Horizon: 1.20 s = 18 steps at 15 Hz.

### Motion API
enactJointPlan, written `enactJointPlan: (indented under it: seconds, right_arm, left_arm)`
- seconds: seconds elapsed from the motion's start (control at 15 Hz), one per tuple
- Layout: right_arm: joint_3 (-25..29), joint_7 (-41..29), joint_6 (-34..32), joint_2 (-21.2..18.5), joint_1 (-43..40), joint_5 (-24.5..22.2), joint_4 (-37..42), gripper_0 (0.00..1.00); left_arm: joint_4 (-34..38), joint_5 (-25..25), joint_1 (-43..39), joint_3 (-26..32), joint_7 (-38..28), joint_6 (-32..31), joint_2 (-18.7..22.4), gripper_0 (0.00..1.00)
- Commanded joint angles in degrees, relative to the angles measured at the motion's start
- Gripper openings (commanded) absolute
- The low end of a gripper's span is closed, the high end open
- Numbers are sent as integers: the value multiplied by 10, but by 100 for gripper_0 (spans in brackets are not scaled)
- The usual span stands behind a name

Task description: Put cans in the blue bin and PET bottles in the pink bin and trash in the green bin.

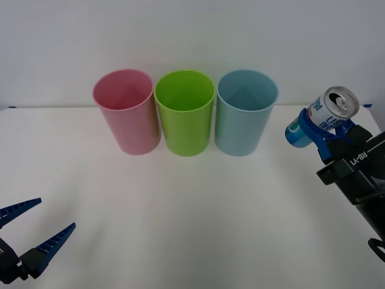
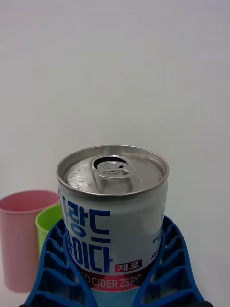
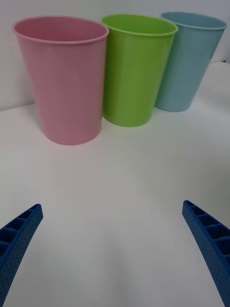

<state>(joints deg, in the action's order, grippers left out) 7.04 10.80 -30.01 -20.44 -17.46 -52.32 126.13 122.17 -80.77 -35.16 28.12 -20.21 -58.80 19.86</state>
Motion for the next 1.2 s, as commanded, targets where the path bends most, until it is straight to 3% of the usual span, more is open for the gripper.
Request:
enactJointPlan:
  seconds: [0.07, 0.27, 0.53, 0.87, 1.2]
  right_arm:
    - [-13, -53, 50, -10, 64, -44, 3, 0]
    - [-50, -130, 127, -31, 132, -121, -12, 0]
    - [-128, -155, 224, -80, 237, -137, -85, 0]
    - [-164, -155, 225, -80, 357, -145, -229, 0]
    - [-197, -154, 225, -84, 418, -148, -321, 0]
  left_arm:
    - [0, 0, 0, 0, 0, 0, 0, 100]
    - [0, 0, 0, 0, 0, 0, 0, 100]
    - [0, 0, 0, 0, 0, 0, 0, 100]
    - [0, 0, 0, 0, 0, 0, 0, 100]
    - [0, 0, 0, 0, 0, 0, 0, 100]
